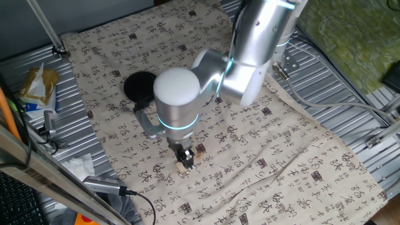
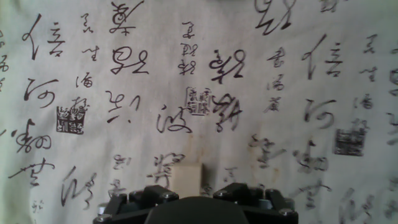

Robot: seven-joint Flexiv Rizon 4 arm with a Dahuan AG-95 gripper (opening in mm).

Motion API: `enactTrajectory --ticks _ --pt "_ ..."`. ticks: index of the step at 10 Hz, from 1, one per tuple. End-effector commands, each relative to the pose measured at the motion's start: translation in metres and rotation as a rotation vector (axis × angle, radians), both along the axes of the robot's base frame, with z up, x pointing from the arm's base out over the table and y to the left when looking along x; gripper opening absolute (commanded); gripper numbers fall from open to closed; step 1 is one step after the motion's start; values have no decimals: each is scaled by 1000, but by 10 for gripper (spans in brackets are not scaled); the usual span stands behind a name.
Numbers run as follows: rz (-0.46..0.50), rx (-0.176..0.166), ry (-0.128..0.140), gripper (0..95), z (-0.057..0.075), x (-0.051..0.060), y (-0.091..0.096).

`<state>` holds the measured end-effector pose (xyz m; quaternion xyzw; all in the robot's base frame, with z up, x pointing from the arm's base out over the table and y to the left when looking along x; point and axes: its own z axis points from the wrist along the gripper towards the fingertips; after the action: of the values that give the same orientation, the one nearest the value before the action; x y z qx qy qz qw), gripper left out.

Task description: Remove the object from the scale

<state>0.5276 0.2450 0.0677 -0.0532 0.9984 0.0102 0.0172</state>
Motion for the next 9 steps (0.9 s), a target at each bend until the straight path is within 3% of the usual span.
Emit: enactTrajectory --ticks 1,5,9 --pt "3 2 1 0 5 -1 -5" --pt "18 1 -1 0 16 -2 -18" --pt "21 1 4 0 20 -3 -20"
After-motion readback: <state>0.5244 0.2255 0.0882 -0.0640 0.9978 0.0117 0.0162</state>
